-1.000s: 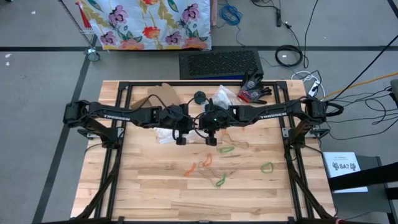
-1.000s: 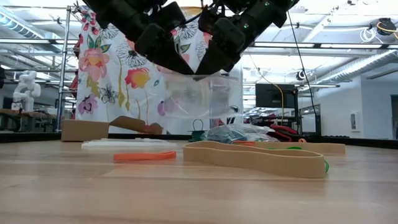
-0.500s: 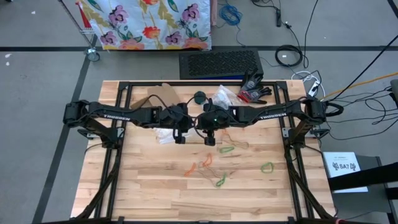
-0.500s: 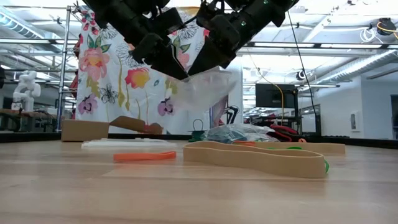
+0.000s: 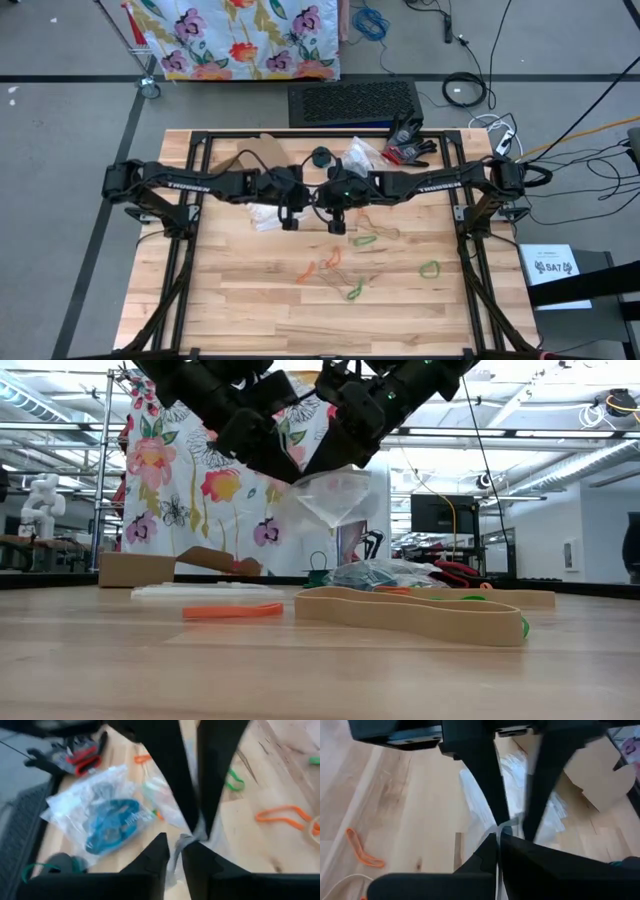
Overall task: Sort rubber bands
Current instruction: Open the transparent zip bag
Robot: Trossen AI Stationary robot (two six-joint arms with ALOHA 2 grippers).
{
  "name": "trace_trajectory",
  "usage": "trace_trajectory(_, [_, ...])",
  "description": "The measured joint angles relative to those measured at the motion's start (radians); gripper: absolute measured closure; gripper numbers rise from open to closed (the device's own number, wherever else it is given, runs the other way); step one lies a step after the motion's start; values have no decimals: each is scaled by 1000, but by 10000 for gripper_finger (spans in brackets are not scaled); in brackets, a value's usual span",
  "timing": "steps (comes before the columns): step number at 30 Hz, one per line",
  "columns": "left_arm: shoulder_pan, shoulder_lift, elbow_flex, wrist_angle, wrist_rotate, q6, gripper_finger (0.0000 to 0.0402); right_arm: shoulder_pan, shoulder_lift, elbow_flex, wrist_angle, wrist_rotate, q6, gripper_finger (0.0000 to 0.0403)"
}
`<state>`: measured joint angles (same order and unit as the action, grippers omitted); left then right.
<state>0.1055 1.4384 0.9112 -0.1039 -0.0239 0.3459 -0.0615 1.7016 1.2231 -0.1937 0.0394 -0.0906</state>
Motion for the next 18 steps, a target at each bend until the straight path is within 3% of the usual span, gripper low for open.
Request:
trace_trajectory(4, [-3,0,0,-25,-4,-21,392,2,0,0,-18,61,22,403])
trace_trajectory(12, [25,0,2,-73,-108,-129,397,-4,-5,1,-129,260,26,402])
trace_trajectory(15, [49,0,2,-90,-118,-206,398,-5,-5,1,-127,270,26,391])
trace_trajectory(18, [69,0,1,-107,-161,-265,398,-5,-5,0,-106,216,25,368])
